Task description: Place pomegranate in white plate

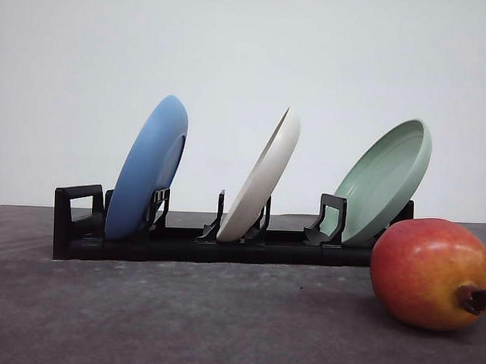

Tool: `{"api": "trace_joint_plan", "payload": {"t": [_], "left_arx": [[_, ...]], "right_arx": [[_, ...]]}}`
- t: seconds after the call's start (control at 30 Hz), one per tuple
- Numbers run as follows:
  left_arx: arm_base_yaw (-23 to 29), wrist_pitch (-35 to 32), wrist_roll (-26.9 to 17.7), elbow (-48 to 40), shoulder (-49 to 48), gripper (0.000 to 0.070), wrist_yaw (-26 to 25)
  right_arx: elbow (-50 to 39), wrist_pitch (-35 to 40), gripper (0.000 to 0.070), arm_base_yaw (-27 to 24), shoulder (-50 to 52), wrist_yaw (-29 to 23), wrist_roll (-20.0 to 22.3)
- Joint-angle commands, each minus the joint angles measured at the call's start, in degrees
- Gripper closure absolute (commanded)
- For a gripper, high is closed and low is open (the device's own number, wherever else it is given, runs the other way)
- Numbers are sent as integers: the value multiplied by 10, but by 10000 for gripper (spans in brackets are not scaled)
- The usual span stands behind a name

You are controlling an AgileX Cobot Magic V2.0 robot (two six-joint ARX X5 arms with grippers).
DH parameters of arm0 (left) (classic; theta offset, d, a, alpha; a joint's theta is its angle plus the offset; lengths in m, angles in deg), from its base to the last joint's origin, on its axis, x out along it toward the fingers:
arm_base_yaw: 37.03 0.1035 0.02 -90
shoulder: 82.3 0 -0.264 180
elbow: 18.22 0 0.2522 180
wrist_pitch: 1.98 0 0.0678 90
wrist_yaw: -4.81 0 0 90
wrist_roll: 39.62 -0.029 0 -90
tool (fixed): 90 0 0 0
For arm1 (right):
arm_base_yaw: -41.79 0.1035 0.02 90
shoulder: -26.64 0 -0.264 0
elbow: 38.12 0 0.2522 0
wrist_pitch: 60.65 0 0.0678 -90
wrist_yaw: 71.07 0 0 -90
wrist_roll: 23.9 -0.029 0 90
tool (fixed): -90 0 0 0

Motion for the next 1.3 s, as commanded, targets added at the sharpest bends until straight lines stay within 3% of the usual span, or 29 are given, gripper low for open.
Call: {"api": "trace_joint_plan", "payload": {"t": [0.0,0.07,0.13,0.17,0.3,0.33,0.4,0.67,0.77,0.97,1.27], "left_arx": [[-1,-6,-8,10,4,697,-3],[-1,-6,-8,10,4,672,-3],[-1,-5,-8,10,8,570,-3],[-1,-3,-8,10,9,501,-3],[-1,7,-8,10,20,200,-3],[-2,9,-8,10,23,152,-3],[-2,12,-8,10,30,133,-3],[-7,10,-4,10,64,147,5],[-31,0,16,11,84,153,52],[-112,-4,15,36,156,152,154],[-227,-8,15,164,345,150,253]], "right_arx": [[9,6,700,1,-1,1,10],[9,5,693,1,-2,1,9],[9,5,633,1,-2,1,9],[9,6,574,1,-2,1,9],[9,5,231,1,-2,1,4],[9,5,156,1,-2,1,3],[9,5,98,1,-2,1,3],[9,4,96,1,-2,1,0],[9,4,96,1,-2,1,-9],[9,6,96,1,-2,1,-16],[9,6,96,1,-2,1,-19]]}}
